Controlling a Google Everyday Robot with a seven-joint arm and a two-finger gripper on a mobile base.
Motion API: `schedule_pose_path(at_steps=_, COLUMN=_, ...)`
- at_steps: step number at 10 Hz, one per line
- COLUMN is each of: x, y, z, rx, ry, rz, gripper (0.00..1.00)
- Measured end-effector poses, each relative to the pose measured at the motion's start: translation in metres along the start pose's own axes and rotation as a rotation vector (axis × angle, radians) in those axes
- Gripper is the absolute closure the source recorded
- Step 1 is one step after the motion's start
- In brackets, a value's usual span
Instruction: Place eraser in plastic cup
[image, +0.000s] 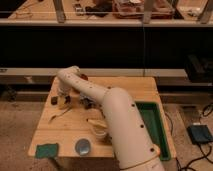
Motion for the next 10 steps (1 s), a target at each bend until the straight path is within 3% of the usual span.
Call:
schedule_pose_path(at_steps=2, x=-0.002, y=0.0, z=0.002, rx=0.011, ry=0.0, rz=0.0, gripper=0.73)
schedule_pose_path(at_steps=3, x=-0.003, y=0.0, z=0.001, rx=0.017, ry=0.001, rz=-0.001, gripper=0.77)
schedule_pose_path(at_steps=4, x=-0.002, y=0.0, z=0.0, rx=0.023, ry=0.008, rz=0.0, gripper=0.77)
schedule_pose_path(at_steps=6, x=0.005, y=0.003, z=-0.02, rx=0.022, ry=0.067, rz=0.02, gripper=0.77)
schedule_pose_path(at_steps=7, x=0.011, y=0.004, z=-0.047, rx=0.013, ry=0.107, rz=0.024, gripper=0.77)
schedule_pose_path(at_steps=8, x=0.015, y=0.003, z=-0.066, rx=0.007, ry=0.124, rz=0.02, gripper=0.77)
schedule_pose_path(at_steps=10, x=0.017, y=-0.015, z=-0.129, rx=-0.004, ry=0.153, rz=-0.001, gripper=0.77)
